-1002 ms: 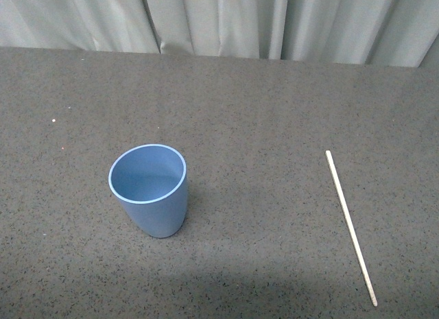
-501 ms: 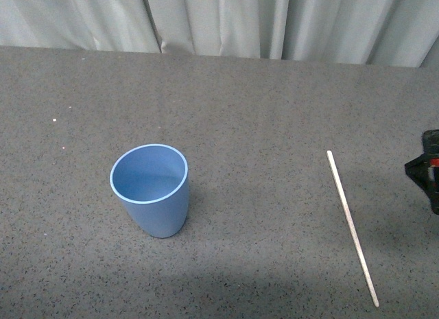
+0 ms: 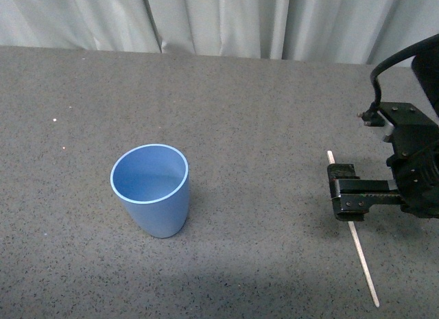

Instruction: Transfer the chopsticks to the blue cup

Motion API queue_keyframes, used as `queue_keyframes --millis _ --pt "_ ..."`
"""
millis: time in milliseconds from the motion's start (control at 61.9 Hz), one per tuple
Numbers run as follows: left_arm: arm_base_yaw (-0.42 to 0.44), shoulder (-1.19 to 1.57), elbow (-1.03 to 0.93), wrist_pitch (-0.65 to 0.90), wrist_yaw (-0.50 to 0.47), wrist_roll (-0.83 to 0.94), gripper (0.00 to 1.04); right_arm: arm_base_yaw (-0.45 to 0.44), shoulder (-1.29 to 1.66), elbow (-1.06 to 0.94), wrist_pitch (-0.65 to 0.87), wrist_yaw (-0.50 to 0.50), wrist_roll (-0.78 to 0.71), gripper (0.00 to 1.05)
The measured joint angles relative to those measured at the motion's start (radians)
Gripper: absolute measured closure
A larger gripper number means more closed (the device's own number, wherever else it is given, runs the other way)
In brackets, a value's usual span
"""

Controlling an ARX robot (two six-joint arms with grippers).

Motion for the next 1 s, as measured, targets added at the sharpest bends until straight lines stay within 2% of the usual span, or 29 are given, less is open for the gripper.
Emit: queue_keyframes --millis 388,663,792,1002 --pt "0.000 0.000 0.000 0.000 0.000 0.000 0.07 0.050 0.113 0.089 -0.035 0.010 0.049 0.10" --pt "0.000 0.000 0.000 0.000 0.000 0.000 0.07 0.058 0.134 0.114 -0.054 0.028 0.051 0.51" --pt "0.000 0.000 0.000 0.000 0.000 0.000 0.07 0.058 0.138 0.123 -0.067 0.028 0.052 0.74" --pt "0.000 0.000 0.000 0.000 0.000 0.000 0.07 0.055 0.132 0.119 -0.068 0.025 0.063 1.03"
